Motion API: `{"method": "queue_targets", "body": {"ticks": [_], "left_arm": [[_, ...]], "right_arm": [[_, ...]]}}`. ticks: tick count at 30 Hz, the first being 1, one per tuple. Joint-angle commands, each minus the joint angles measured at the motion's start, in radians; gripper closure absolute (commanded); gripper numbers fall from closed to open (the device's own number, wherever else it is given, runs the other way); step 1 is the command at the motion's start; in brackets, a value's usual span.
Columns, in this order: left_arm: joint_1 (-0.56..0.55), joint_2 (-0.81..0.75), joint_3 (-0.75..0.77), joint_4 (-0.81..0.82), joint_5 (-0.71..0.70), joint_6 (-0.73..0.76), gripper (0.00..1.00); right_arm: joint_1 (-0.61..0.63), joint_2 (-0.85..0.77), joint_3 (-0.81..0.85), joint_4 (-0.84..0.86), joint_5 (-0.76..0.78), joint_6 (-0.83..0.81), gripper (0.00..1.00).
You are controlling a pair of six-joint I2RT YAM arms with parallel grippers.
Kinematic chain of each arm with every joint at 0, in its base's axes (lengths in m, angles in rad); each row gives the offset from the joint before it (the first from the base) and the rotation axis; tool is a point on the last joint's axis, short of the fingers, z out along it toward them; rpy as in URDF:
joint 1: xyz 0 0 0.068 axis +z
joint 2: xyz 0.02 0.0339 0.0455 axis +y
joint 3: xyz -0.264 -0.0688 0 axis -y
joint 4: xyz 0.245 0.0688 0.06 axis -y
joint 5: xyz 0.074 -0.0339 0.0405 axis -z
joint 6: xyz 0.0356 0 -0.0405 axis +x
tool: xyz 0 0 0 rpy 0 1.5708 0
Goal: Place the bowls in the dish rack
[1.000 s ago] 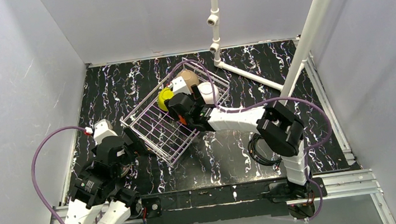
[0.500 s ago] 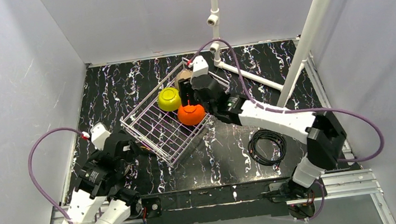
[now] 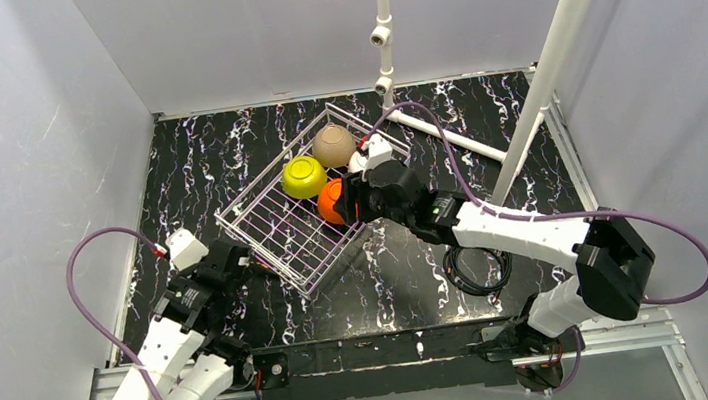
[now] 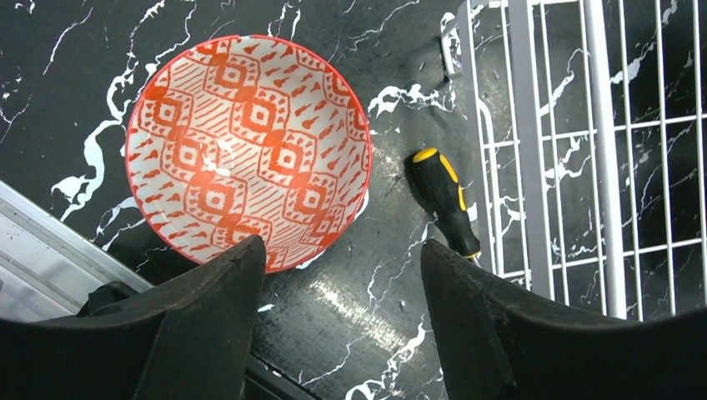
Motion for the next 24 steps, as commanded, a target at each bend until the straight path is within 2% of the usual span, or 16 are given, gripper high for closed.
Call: {"method": "queue_targets", "body": {"ticks": [1, 7, 10, 15, 18, 20, 23, 24], "left_arm": [[0.004, 0.036, -0.012, 0.058, -0.106, -0.032, 0.34], [0.024, 0.121, -0.023, 0.147, -0.103, 0.001, 0.37], [0.051, 0.153, -0.042, 0.196, -0.066, 0.014, 0.47], [0.135, 0.174, -0.074, 0.254, -0.016, 0.023, 0.58], [0.216, 0.182, -0.098, 0.307, 0.071, 0.061, 0.63], [0.258, 0.191, -0.114, 0.342, 0.121, 0.074, 0.74], [0.284, 0.213, -0.124, 0.36, 0.148, 0.059, 0.96], [0.286, 0.222, -0.124, 0.358, 0.149, 0.056, 0.99]], "right_arm": [[0.0, -0.037, -0.013, 0.059, -0.109, 0.073, 0.39], [0.001, -0.088, -0.062, 0.062, -0.131, 0.106, 0.39], [0.0, -0.106, -0.076, 0.055, -0.122, 0.104, 0.39], [0.0, -0.123, -0.091, 0.046, -0.116, 0.101, 0.38], [0.0, -0.125, -0.096, 0.044, -0.112, 0.099, 0.38], [0.0, -0.126, -0.098, 0.044, -0.111, 0.097, 0.38], [0.001, -0.123, -0.099, 0.044, -0.11, 0.095, 0.38], [0.0, -0.122, -0.098, 0.045, -0.11, 0.093, 0.38]]}}
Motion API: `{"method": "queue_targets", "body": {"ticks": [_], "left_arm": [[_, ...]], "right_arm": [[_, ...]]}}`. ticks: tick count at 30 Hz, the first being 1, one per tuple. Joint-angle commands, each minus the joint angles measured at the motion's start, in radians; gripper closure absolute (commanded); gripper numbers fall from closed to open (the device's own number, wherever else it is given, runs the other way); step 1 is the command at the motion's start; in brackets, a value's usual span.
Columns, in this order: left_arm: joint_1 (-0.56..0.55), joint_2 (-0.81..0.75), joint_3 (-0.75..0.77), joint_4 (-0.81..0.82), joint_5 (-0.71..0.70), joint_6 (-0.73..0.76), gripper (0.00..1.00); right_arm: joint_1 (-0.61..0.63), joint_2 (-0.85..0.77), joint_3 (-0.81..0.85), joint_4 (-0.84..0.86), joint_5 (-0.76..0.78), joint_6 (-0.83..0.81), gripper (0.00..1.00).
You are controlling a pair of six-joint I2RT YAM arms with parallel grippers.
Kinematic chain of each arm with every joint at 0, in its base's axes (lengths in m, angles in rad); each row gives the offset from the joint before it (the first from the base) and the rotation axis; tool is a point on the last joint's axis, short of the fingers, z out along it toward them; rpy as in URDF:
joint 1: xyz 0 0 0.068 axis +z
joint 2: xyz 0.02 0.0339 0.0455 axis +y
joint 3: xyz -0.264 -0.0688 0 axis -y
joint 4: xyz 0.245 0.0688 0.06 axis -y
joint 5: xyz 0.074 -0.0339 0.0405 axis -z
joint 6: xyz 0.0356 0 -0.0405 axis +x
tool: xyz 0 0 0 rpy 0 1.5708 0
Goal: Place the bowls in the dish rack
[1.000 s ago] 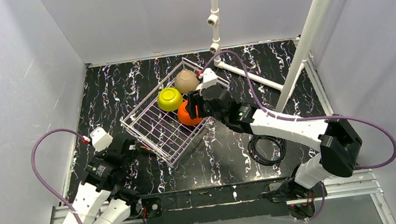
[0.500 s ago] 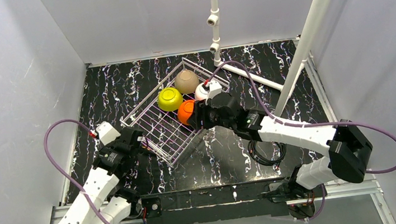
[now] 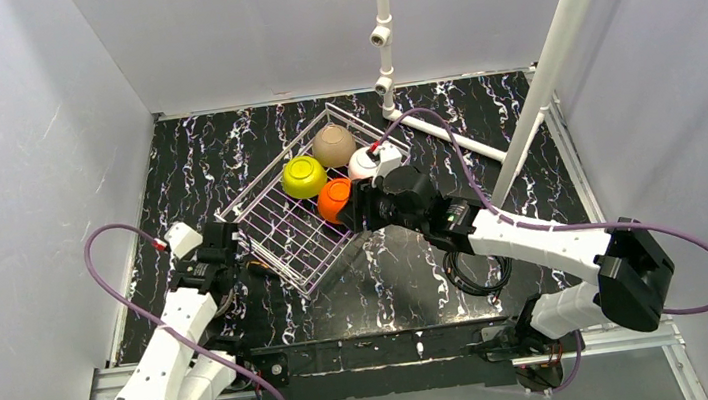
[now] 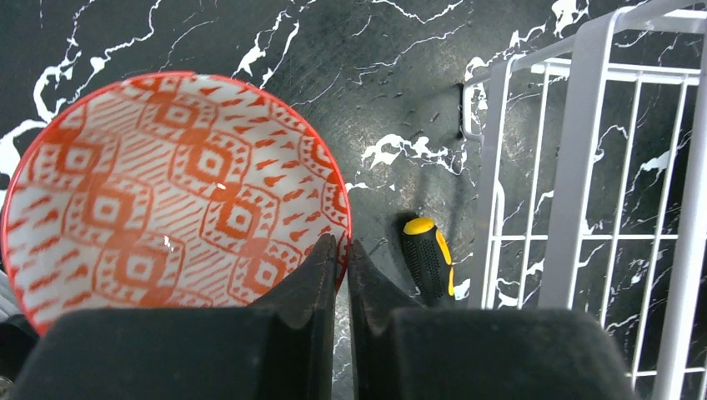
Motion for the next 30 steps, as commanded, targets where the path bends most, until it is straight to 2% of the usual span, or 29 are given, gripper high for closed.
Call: {"method": "queue_targets", "body": {"ticks": [1, 7, 11, 18, 30], "left_arm": [[0.023, 0.031, -0.015, 0.027, 0.036, -0.003, 0.99], [0.028, 0.07, 0.004, -0.015, 0.011, -0.02, 0.77], [0.03, 0.083, 0.005, -0.024, 0.003, -0.025, 0.72], [0.031, 0.086, 0.018, -0.047, -0.003, -0.029, 0.84], [0.031, -0.054, 0.079, -0.116, -0.044, 0.005, 1.0]], "right_arm": [[0.0, -0.025, -0.011, 0.03, 0.009, -0.006, 0.39], [-0.003, -0.045, -0.009, 0.023, 0.041, -0.018, 0.38], [-0.003, -0.047, -0.013, 0.025, 0.033, -0.017, 0.37], [-0.002, -0.047, -0.017, 0.027, 0.028, -0.016, 0.37], [-0.007, -0.038, -0.017, 0.028, 0.035, -0.034, 0.36]]}}
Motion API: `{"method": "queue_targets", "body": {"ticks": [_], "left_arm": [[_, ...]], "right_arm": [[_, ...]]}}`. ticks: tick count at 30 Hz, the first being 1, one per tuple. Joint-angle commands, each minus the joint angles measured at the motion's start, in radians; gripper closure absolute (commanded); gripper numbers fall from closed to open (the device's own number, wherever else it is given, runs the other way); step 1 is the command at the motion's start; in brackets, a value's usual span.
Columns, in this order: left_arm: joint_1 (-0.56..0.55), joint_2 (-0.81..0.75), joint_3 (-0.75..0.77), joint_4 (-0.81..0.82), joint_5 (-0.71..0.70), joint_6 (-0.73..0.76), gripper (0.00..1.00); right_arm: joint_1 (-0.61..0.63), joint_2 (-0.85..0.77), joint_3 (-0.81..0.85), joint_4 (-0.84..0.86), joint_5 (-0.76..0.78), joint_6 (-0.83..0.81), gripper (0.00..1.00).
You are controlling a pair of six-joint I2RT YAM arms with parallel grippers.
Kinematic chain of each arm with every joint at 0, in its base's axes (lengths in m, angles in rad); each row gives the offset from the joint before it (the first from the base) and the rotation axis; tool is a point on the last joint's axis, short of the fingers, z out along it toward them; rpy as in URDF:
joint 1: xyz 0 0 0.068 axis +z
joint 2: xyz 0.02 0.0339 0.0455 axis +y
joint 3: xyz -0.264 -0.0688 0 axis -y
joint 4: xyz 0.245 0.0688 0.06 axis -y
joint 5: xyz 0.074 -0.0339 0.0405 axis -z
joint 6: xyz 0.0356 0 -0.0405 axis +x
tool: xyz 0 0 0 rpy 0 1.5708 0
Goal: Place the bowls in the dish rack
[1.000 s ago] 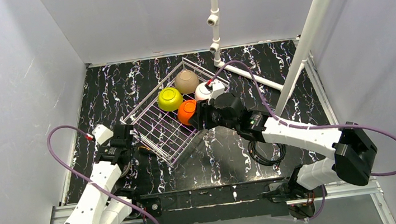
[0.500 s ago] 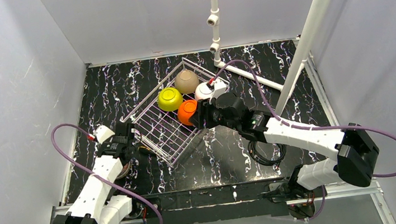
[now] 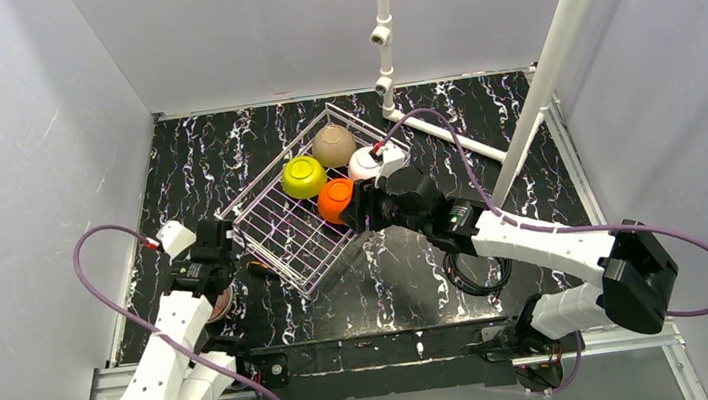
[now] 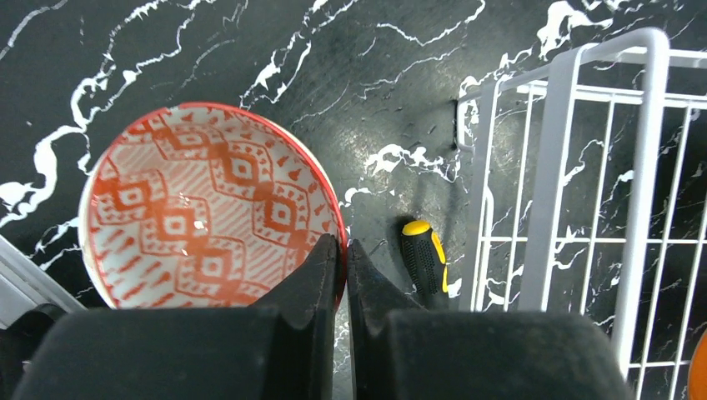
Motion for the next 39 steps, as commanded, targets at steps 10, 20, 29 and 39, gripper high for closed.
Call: {"method": "queue_targets", "body": {"ticks": [10, 20, 29, 39], "left_arm": [[0.006, -0.133, 0.127, -0.202, -0.135, -0.03, 1.0], [0.006, -0.166, 0.355, -0.243, -0.114, 0.214, 1.0], [0.006, -0.084, 0.578, -0.17, 0.232, 0.358, 1.0], [0.006, 0.105, 0.66, 0.084, 0.627, 0.204, 1.0]], "right_arm": [[-0.017, -0.028, -0.002, 0.034, 0.016, -0.025, 0.36], [-0.022, -0.047, -0.004, 0.029, 0.031, -0.031, 0.35], [-0.022, -0.068, -0.01, 0.027, 0.04, -0.039, 0.35], [-0.028, -0.08, -0.023, 0.028, 0.045, -0.042, 0.34]]}}
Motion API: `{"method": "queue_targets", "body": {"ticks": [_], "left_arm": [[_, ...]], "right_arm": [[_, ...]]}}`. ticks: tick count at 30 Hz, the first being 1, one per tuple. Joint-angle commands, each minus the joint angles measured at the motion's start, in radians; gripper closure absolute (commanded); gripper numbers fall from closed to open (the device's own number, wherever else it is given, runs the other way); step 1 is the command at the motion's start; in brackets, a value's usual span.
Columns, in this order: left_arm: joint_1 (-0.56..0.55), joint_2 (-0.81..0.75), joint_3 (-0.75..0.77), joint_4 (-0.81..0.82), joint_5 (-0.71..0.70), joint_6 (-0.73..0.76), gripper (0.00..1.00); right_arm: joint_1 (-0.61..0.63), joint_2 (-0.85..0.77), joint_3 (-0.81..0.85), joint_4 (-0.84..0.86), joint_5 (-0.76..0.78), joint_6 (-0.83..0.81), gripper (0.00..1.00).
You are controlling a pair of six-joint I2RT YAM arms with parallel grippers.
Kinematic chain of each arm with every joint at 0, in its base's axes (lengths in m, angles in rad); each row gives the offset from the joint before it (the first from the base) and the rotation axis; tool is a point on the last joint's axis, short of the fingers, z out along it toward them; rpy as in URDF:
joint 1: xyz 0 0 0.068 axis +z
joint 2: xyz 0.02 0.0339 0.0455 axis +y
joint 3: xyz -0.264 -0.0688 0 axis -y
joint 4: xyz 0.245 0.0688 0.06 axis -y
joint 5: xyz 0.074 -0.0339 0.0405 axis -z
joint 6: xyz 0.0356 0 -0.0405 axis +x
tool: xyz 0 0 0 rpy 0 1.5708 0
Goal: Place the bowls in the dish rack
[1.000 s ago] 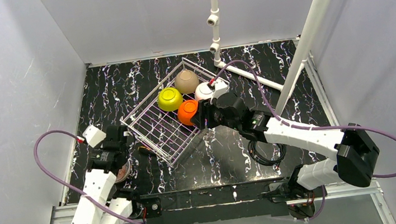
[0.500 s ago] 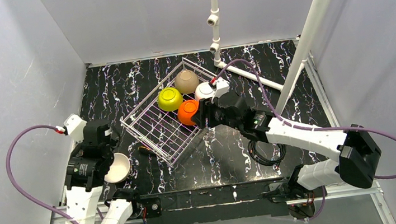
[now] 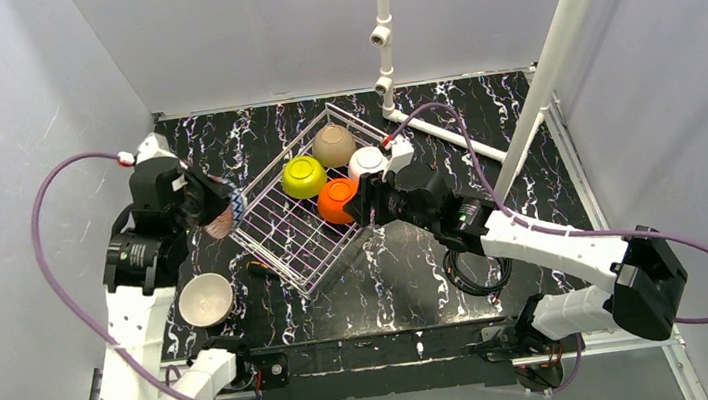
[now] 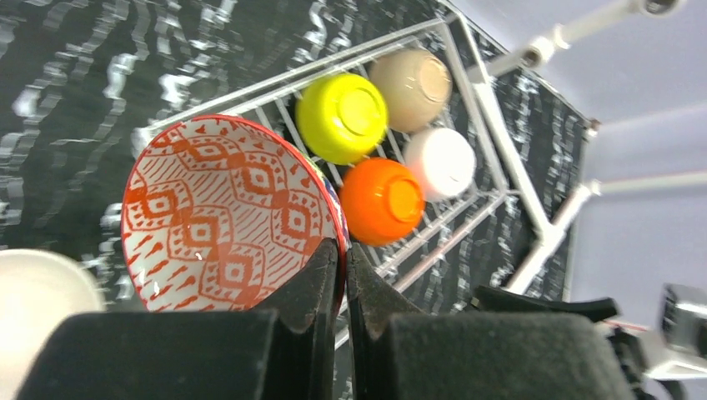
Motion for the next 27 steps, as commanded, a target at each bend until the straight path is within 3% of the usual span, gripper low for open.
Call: {"method": "queue_targets", "body": {"ticks": [1, 5, 17, 27], "left_arm": [[0.001, 0.061, -0.051, 0.246, 0.266, -0.117, 1.0], [-0.005, 0.165, -0.11, 0.411, 0.375, -0.206, 1.0], [-0.026, 0.249, -0.418, 0.871, 0.373, -0.463, 1.0], [-0.053, 0.24, -0.537, 0.926, 0.338, -0.494, 1.0]], "right_arm": [[-0.008, -0.035, -0.023, 0.029, 0.019, -0.016, 0.34], [-0.012, -0.048, -0.023, 0.016, 0.023, -0.016, 0.34], [-0.014, -0.05, -0.036, 0.016, 0.024, -0.006, 0.33], [-0.015, -0.006, -0.015, 0.013, -0.002, -0.004, 0.33]]}}
